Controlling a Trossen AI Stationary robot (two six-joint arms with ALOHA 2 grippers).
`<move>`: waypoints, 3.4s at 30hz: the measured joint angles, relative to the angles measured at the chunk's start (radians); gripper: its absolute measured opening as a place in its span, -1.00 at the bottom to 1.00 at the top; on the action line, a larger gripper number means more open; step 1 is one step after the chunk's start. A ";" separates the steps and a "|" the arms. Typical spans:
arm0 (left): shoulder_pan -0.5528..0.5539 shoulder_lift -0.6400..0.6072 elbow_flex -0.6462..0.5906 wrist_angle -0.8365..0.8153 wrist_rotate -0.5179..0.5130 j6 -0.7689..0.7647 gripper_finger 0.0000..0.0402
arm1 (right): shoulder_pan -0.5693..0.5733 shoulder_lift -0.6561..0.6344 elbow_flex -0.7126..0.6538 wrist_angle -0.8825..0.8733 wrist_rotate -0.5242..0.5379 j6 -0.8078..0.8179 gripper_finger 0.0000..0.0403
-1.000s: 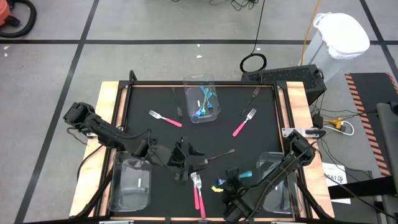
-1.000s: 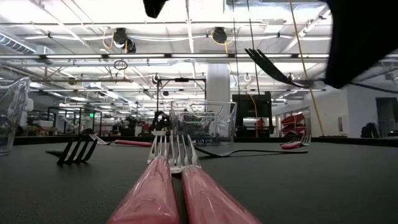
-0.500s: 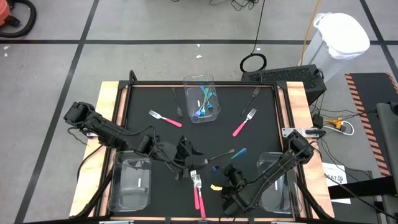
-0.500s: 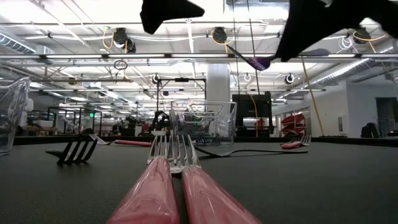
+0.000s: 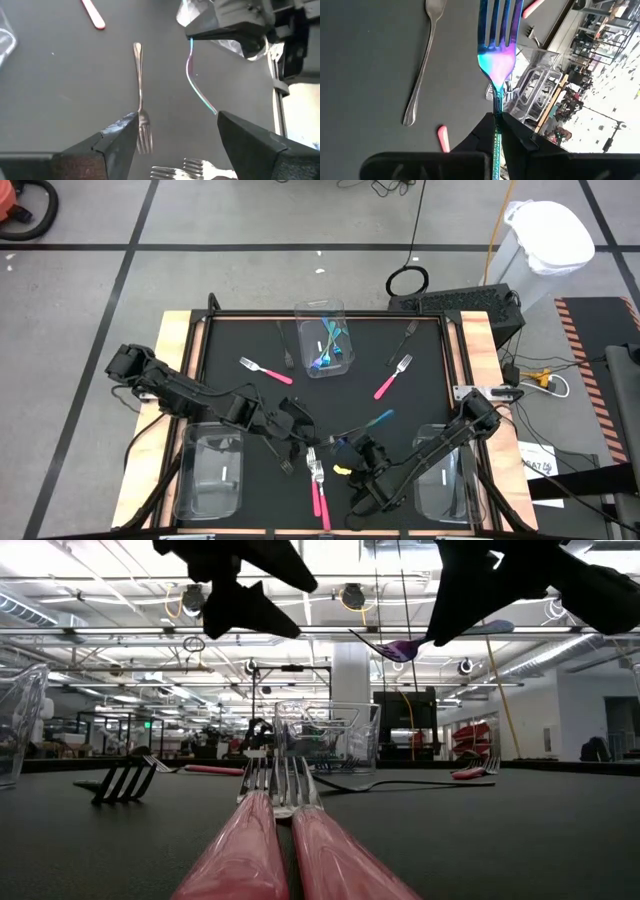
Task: Sort silverware by color (type)
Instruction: Put the blue fork into the top transparent bin
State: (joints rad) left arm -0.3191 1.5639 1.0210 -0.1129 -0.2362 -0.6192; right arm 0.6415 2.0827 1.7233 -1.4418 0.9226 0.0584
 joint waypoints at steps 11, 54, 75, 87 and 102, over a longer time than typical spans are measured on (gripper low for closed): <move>0.004 0.090 0.000 0.158 0.107 0.100 0.21 | -0.001 0.000 0.000 0.000 0.000 -0.030 -0.92; 0.070 0.181 0.002 0.272 0.234 -0.320 0.21 | -0.013 0.000 0.000 0.046 0.076 -0.018 -0.92; 0.118 0.203 0.001 0.290 0.335 -0.307 -0.57 | -0.014 0.000 0.000 0.046 0.070 -0.022 -0.92; 0.147 0.202 0.000 0.306 0.363 -0.208 -0.98 | -0.012 0.000 0.001 0.047 0.112 0.027 -0.61; 0.156 0.202 0.000 0.338 0.391 -0.166 -0.99 | 0.023 -0.002 0.001 0.010 0.216 0.122 0.26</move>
State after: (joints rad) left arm -0.1636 1.7660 1.0214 0.2255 0.1547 -0.7854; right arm 0.6645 2.0809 1.7241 -1.4320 1.1390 0.1800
